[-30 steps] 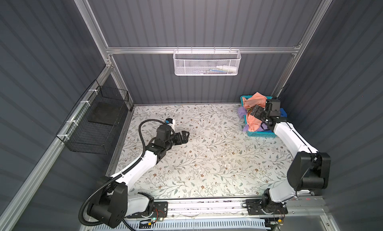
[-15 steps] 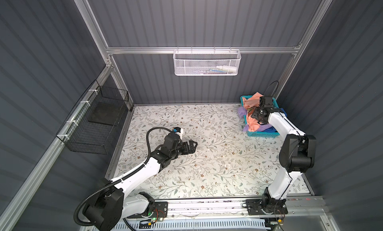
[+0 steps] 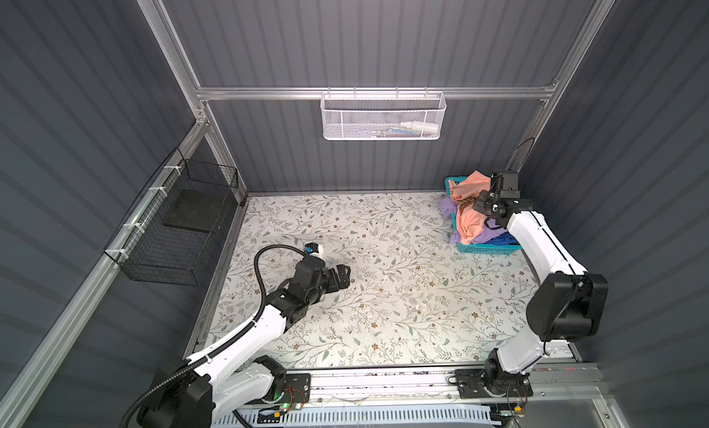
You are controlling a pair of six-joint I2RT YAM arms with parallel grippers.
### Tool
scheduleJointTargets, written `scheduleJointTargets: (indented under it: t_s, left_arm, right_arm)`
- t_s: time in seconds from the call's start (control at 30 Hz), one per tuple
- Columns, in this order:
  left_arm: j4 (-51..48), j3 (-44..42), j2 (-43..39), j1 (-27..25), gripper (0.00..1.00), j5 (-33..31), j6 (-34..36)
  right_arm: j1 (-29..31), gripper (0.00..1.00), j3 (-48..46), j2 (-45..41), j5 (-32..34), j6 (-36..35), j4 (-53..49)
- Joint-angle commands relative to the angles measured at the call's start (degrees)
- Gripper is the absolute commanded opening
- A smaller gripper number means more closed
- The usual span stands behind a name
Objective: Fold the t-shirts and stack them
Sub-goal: 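Reach the right gripper into the teal basket and grasp the peach t-shirt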
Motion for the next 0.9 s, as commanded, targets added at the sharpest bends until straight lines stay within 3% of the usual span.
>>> scheduleJointTargets:
  t_s: [0.0, 0.17, 0.2, 0.23, 0.27, 0.47, 0.67, 0.77, 0.87]
  left_arm:
    - [-1.7, 0.59, -0.58, -0.17, 1.0, -2.43, 1.74]
    - [-0.23, 2.02, 2.04, -0.17, 1.0, -1.69, 2.31]
    - [0.09, 2.46, 2.7, -0.17, 1.0, -1.24, 2.43]
    - [0.36, 2.6, 3.28, -0.17, 1.0, -0.69, 2.67]
    - [0.71, 2.87, 3.89, -0.17, 1.0, -0.2, 2.69]
    - [1.27, 4.11, 5.88, -0.17, 1.0, 1.87, 2.91]
    - [1.18, 3.57, 5.2, -0.16, 1.0, 1.13, 2.8]
    - [0.34, 3.75, 5.29, -0.17, 1.0, 1.08, 2.35]
    - [-0.24, 3.68, 5.09, -0.17, 1.0, 1.32, 1.65]
  right_arm:
    - [0.34, 0.0, 0.23, 1.34, 0.26, -0.05, -2.41]
    - [1.44, 0.0, 2.99, 0.11, -2.62, -1.75, -3.76]
    - [1.5, 0.1, 3.54, 0.07, -2.8, -2.02, -4.27]
    - [1.34, 0.28, 3.75, 0.17, -3.35, -2.27, -4.51]
    - [1.11, 0.35, 4.2, 0.52, -3.82, -2.41, -5.34]
    - [-0.09, 0.59, 8.86, 6.93, 1.02, -0.97, -15.24]
    - [-0.7, 0.61, 10.13, 11.75, -5.6, -2.38, -15.0]
    - [-0.7, 0.48, 10.83, 12.65, -11.7, -3.77, -13.62]
    - [-0.61, 0.23, 11.05, 12.29, -12.99, -3.97, -12.18]
